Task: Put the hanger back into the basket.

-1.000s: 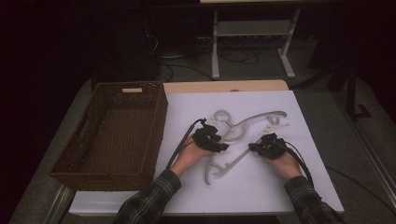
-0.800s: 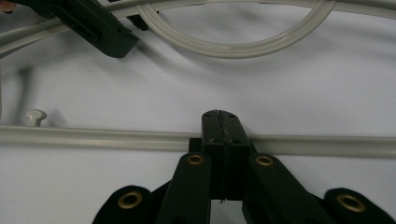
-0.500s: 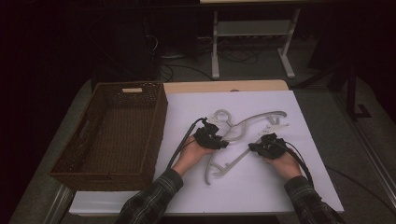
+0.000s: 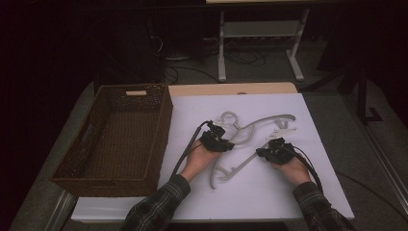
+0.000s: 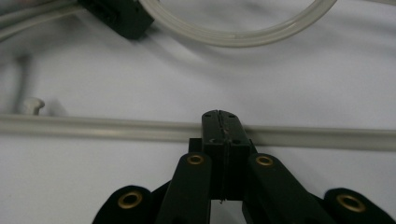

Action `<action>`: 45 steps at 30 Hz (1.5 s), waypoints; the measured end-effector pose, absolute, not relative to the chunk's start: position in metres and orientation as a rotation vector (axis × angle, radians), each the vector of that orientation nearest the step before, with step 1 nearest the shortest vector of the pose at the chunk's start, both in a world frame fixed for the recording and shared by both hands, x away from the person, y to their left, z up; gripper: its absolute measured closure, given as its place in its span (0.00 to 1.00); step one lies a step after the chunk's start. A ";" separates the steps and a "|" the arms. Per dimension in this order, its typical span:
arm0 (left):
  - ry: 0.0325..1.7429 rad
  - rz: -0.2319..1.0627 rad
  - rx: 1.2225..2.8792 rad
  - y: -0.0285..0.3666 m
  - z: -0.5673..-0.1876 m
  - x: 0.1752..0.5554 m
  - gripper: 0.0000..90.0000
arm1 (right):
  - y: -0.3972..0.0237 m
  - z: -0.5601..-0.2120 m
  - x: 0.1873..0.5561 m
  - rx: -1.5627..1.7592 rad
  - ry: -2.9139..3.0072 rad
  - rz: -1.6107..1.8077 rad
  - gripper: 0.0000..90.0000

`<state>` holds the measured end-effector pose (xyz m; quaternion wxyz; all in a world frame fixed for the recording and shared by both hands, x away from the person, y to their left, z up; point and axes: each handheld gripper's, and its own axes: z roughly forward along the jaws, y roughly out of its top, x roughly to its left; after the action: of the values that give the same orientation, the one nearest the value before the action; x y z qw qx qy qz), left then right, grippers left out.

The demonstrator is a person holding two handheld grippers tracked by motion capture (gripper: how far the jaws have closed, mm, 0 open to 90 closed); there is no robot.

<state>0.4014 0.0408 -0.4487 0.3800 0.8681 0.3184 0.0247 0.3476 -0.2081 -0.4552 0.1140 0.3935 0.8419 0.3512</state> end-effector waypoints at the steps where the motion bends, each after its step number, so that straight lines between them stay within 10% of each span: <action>1: 0.826 0.061 2.216 0.043 -0.449 0.403 0.86 | -0.208 -0.455 0.348 1.149 2.465 1.027 1.00; 21: 0.866 0.077 2.184 0.052 -0.442 0.404 0.92 | -0.213 -0.434 0.336 1.100 2.398 1.177 0.99; 37: 0.865 0.094 2.181 0.061 -0.426 0.399 0.92 | -0.216 -0.414 0.304 1.074 2.366 1.217 0.28; 45: 0.878 0.105 2.175 0.064 -0.415 0.399 0.92 | -0.218 -0.416 0.285 1.074 2.314 1.202 0.16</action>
<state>0.3991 0.0641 -0.4152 0.3863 0.8545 0.3449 0.0414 0.2846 -0.2177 -0.4163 0.1598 0.3759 0.8100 0.4207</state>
